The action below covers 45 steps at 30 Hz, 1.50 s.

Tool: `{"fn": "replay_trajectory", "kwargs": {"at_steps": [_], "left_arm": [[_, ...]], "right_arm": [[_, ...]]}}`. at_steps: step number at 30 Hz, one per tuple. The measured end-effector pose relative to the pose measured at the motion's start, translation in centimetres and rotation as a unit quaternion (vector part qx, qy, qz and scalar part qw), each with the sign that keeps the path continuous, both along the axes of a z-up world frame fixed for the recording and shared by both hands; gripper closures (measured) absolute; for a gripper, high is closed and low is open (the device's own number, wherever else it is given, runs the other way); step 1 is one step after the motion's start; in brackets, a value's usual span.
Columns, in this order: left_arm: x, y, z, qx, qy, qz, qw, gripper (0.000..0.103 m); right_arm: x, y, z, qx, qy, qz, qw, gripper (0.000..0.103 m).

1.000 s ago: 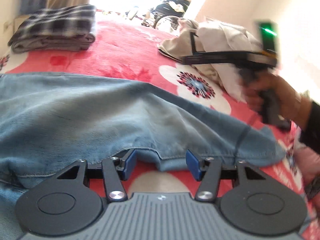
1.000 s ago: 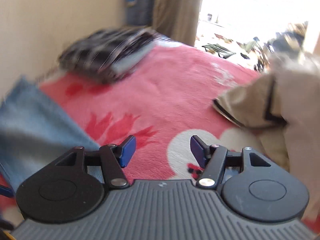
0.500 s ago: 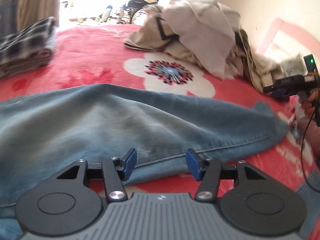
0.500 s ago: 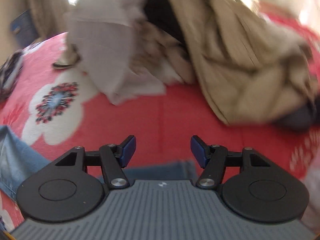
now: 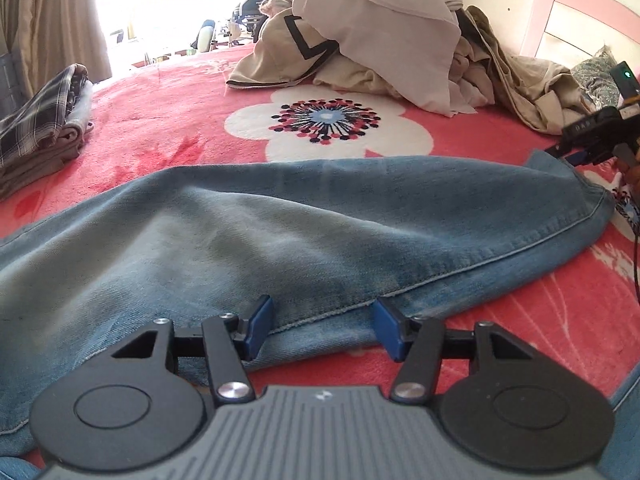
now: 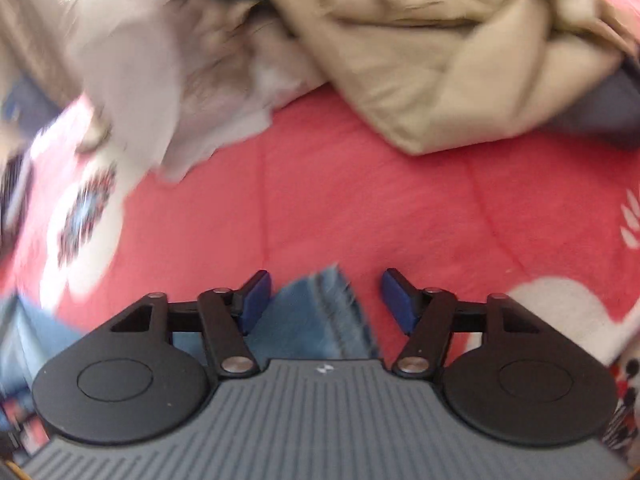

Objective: Fold clothes

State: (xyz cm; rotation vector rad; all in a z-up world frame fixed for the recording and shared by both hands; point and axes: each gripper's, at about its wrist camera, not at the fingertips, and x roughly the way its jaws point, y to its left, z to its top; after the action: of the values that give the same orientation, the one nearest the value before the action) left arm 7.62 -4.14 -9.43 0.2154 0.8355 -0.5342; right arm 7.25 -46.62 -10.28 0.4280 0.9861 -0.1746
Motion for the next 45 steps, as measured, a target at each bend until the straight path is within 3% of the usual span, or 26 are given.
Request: {"fn": "replay_trajectory", "kwargs": {"at_steps": [1, 2, 3, 6, 8, 11, 16, 18, 22, 24, 28, 32, 37, 40, 42, 44, 45], "left_arm": [[0.0, 0.0, 0.0, -0.001, -0.001, 0.001, 1.0000, 0.046], [0.0, -0.1, -0.1, -0.001, -0.002, 0.003, 1.0000, 0.046], [0.1, -0.1, -0.1, -0.002, -0.002, 0.006, 1.0000, 0.046], [0.2, -0.3, 0.2, -0.006, -0.001, 0.013, 0.9999, 0.046], [0.3, -0.6, 0.4, -0.009, -0.001, 0.013, 0.9999, 0.046], [0.4, -1.3, 0.5, -0.006, -0.004, 0.006, 1.0000, 0.046], [0.4, -2.6, -0.2, 0.015, -0.015, -0.009, 0.9997, 0.045], [0.5, -2.5, -0.3, 0.012, -0.013, -0.009, 0.9998, 0.044], [0.6, -2.1, 0.0, 0.000, -0.003, -0.008, 1.0000, 0.044], [0.6, -1.8, 0.4, -0.005, 0.000, -0.009, 0.9999, 0.044], [0.3, -0.9, 1.3, -0.024, 0.007, -0.014, 0.9996, 0.044], [-0.3, -0.1, 1.3, -0.052, 0.039, -0.012, 0.9978, 0.044], [-2.3, 1.7, 1.9, -0.072, 0.071, -0.014, 0.9947, 0.044], [-3.6, 4.1, 2.8, -0.070, 0.082, -0.006, 0.9942, 0.044], [-4.4, 6.1, 3.6, -0.057, 0.077, 0.007, 0.9953, 0.044], [-4.8, 8.0, 4.4, -0.031, 0.060, 0.022, 0.9975, 0.044], [-4.9, 8.8, 4.7, -0.017, 0.049, 0.028, 0.9983, 0.044]], "right_arm": [[-0.1, 0.8, 0.2, -0.008, 0.001, 0.015, 1.000, 0.061], [-0.3, 1.3, 0.4, -0.011, -0.004, 0.022, 1.000, 0.077], [-0.5, 1.7, 0.7, -0.015, -0.012, 0.027, 0.999, 0.084], [-1.7, 2.4, 2.5, -0.057, -0.066, 0.023, 0.996, 0.087], [-2.2, 2.9, 4.0, -0.110, -0.103, 0.017, 0.988, 0.087], [-1.8, 3.0, 4.9, -0.176, -0.124, 0.006, 0.977, 0.088], [0.1, 2.4, 2.9, -0.223, -0.098, 0.014, 0.970, 0.087], [1.3, 2.4, 0.9, -0.246, -0.076, 0.019, 0.966, 0.081], [2.2, 1.9, -1.4, -0.327, -0.044, -0.007, 0.944, 0.066], [2.1, 1.9, -0.3, -0.325, -0.061, -0.021, 0.944, 0.067], [0.3, 5.2, 3.4, -0.327, -0.145, 0.007, 0.934, 0.067], [-1.3, 8.2, 2.4, -0.245, -0.118, 0.108, 0.956, 0.067], [-3.1, 11.3, 1.0, -0.148, -0.077, 0.219, 0.961, 0.068], [-4.4, 7.8, 1.1, -0.197, -0.035, 0.136, 0.970, 0.068], [-4.6, 6.5, 2.0, -0.246, 0.000, 0.081, 0.966, 0.072], [-4.6, 7.8, 3.2, -0.300, 0.001, 0.091, 0.950, 0.072], [-4.5, 9.5, 4.1, -0.299, -0.024, 0.123, 0.946, 0.072]]}}
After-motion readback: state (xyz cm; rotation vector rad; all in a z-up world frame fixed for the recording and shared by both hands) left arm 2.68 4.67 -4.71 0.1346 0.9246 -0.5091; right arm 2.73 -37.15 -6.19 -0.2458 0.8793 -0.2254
